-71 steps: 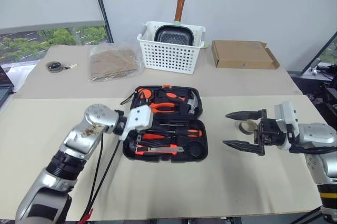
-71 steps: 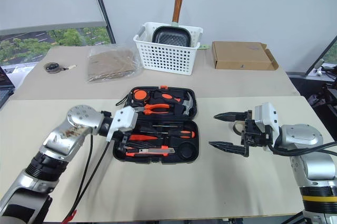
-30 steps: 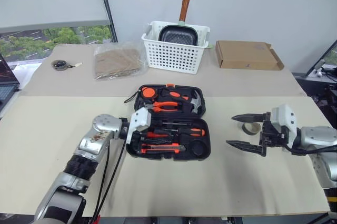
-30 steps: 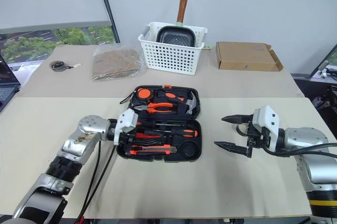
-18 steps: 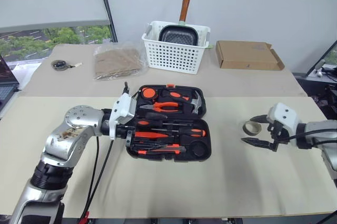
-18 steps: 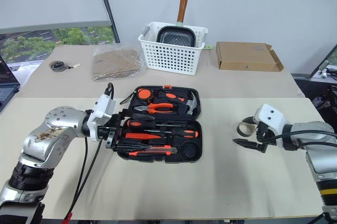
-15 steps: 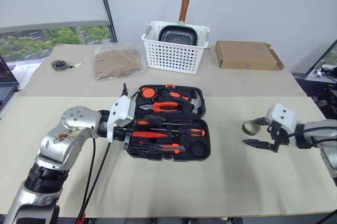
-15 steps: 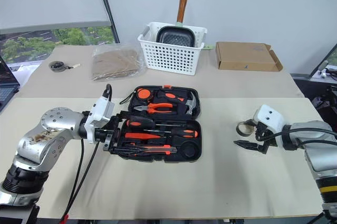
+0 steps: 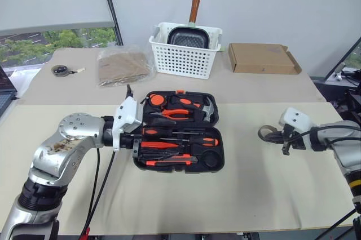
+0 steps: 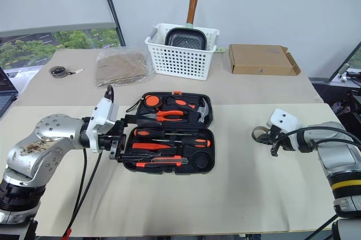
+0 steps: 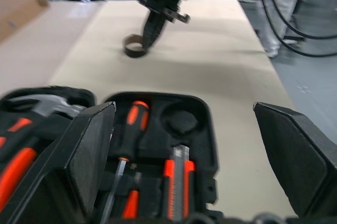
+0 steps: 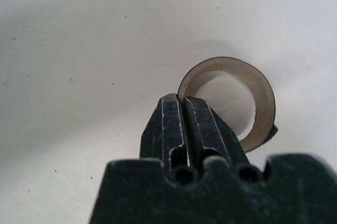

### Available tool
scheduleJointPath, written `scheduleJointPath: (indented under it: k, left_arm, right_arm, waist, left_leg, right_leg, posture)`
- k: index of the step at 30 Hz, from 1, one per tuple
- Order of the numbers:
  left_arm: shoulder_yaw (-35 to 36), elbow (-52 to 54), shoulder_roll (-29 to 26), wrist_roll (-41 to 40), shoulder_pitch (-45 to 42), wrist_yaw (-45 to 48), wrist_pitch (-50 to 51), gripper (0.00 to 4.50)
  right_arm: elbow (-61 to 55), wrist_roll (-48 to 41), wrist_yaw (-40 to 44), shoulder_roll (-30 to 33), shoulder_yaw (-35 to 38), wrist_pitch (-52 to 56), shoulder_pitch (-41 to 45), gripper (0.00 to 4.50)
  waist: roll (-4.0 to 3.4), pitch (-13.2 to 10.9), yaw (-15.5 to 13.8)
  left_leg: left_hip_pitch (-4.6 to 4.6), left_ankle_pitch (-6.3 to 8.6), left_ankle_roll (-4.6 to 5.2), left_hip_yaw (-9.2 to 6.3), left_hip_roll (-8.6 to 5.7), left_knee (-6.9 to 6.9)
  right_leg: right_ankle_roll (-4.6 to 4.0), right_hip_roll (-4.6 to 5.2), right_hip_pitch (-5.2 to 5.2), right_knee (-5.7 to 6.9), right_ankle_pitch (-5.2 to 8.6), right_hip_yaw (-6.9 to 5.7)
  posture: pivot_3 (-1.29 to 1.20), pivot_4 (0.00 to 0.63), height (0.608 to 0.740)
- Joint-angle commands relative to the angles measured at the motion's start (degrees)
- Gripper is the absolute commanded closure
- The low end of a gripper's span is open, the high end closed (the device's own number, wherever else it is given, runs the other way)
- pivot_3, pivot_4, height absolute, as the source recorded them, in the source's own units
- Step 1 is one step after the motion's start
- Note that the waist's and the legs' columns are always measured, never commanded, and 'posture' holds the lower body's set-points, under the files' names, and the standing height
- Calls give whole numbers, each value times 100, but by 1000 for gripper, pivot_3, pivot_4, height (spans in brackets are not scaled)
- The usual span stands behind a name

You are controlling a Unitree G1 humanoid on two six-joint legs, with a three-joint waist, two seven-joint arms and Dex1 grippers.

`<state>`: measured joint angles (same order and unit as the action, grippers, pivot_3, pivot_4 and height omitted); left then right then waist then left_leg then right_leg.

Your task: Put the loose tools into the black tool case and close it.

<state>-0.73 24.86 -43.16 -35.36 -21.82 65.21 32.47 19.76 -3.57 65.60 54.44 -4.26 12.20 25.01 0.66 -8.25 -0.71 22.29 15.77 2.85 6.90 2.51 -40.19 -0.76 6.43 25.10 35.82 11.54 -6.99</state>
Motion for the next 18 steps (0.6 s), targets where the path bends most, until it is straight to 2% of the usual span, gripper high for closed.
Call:
scheduleJointPath:
  k: [1,4,7,12,18]
  left_arm:
    - [222,266,-112,-113,85,-147,38,0]
    - [349,376,-212,-236,205,-176,88,0]
    - [466,470,-326,-342,347,-194,151,0]
    - [675,576,-588,-343,785,-232,171,0]
    - [698,604,-729,-347,954,-249,117,0]
  right_arm:
    - [68,45,52,-1,12,-163,137,4431]
    - [-79,-3,193,59,37,-202,172,4431]
    - [-726,-299,548,89,77,39,187,4431]
    - [-2695,-991,918,-56,-112,1126,191,4431]
    - [-4131,-1165,1008,-101,-761,1817,278,4431]
  waist:
    - [1,0,0]
    - [1,0,0]
    - [-1,-1,0]
    - [-2,-3,22]
    - [-2,-5,-69]
  left_leg:
    - [0,0,0,0,0,0]
    - [-3,0,1,-2,2,1]
    - [-3,1,2,-4,3,4]
    - [-11,1,2,-5,9,25]
    - [-5,6,9,-18,7,28]
  right_leg:
    - [0,-1,0,1,0,0]
    - [0,-2,1,4,0,-1]
    - [-1,-3,3,5,0,-2]
    - [-5,-5,6,6,3,1]
    - [-12,-2,8,3,7,-14]
  posture:
    - [0,150,700]
    - [0,150,700]
    - [0,150,700]
    - [0,150,700]
    - [0,150,700]
